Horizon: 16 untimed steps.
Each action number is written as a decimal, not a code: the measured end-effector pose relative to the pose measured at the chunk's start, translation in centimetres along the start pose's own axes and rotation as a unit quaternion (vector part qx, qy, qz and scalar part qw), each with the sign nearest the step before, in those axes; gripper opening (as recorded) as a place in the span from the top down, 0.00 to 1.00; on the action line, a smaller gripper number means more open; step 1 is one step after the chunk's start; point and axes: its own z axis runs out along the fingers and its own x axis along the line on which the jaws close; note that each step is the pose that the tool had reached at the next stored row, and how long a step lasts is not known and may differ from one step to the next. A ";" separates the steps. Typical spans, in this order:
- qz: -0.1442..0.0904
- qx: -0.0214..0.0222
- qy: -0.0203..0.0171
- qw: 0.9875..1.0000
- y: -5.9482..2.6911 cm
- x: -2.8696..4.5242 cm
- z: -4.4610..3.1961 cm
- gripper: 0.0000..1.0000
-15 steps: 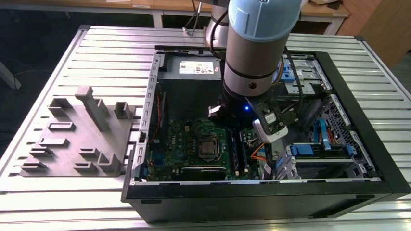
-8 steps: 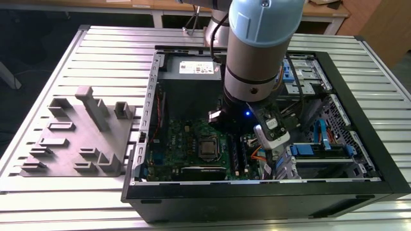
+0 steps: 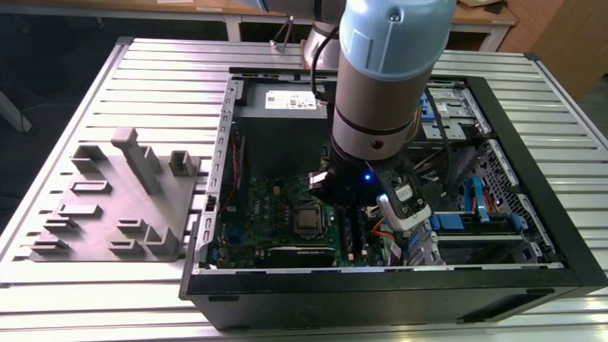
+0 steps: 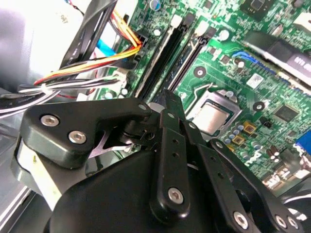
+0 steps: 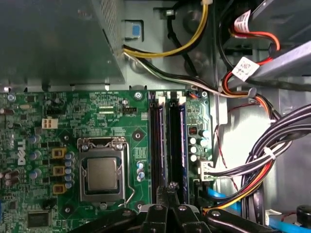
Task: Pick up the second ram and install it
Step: 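Press down the second ram until it locks into place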
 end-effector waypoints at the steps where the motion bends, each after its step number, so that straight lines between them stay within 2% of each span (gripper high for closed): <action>1: -0.001 0.000 0.000 1.000 -0.07 0.00 0.05 0.93; 16: -0.005 0.001 0.000 1.000 -1.19 -0.01 0.59 0.93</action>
